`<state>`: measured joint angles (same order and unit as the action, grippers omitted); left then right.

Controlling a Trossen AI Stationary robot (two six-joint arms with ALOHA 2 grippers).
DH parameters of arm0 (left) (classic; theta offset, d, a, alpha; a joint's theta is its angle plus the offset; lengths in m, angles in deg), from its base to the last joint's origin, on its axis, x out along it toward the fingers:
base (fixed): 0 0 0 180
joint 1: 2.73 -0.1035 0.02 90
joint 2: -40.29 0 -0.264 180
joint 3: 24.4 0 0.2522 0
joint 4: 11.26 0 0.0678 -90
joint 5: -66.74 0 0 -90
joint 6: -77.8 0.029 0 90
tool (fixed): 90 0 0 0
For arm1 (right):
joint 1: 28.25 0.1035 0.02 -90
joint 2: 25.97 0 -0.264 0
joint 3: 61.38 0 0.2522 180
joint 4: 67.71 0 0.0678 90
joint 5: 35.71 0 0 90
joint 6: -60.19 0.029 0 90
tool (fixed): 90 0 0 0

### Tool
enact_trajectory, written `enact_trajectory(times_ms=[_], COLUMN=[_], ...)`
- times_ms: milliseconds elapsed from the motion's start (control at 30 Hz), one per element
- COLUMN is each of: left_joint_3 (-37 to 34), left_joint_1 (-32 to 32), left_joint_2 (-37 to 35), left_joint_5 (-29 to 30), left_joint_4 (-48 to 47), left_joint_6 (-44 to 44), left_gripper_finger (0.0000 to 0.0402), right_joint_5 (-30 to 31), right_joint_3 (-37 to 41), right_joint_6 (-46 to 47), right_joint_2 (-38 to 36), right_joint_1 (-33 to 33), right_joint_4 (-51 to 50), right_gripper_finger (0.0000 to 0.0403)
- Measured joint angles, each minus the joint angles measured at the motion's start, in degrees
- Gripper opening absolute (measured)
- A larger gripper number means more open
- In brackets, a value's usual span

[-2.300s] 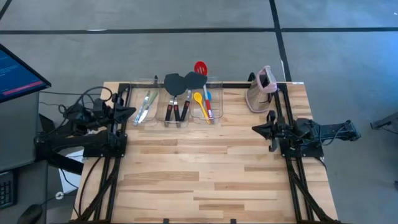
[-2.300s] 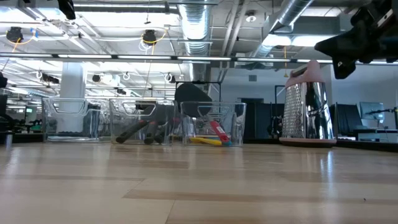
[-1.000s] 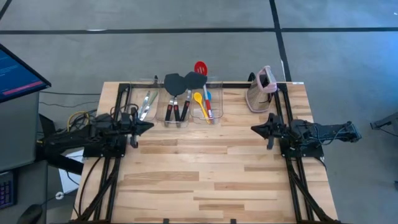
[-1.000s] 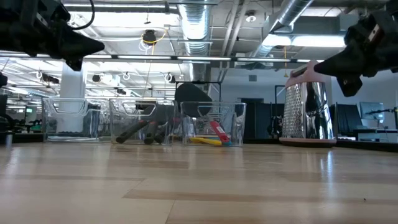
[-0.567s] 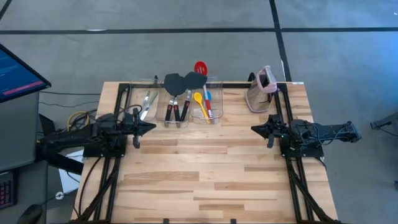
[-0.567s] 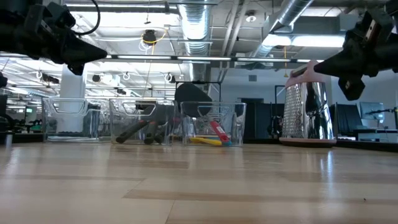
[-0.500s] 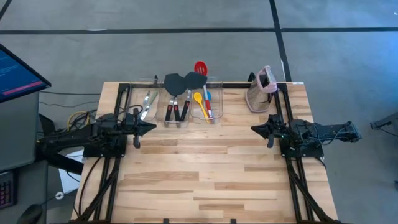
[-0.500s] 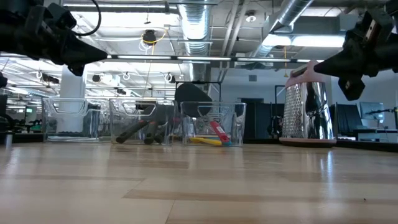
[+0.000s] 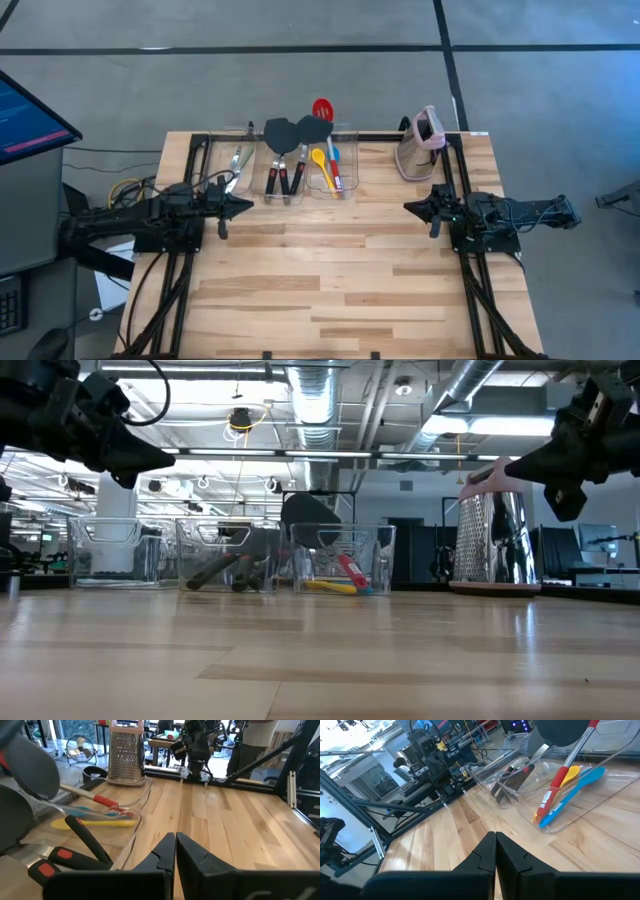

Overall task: Pick & Place Kitchen Items
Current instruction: Return to Home Position

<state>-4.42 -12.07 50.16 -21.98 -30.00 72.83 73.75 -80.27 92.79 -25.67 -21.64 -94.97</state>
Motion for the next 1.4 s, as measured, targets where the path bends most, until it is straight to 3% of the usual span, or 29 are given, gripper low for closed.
enact_trajectory(times_ms=[1400], left_joint_3=[0.0], left_joint_1=[0.0], left_joint_2=[0.4], left_joint_5=[0.0], left_joint_4=[2.1], left_joint_6=[0.0], left_gripper_finger=[0.0002], right_joint_5=[0.0], right_joint_3=[0.1], right_joint_6=[0.0], right_joint_2=[0.0], right_joint_1=[0.0], right_joint_4=[0.0], right_gripper_finger=[0.0])
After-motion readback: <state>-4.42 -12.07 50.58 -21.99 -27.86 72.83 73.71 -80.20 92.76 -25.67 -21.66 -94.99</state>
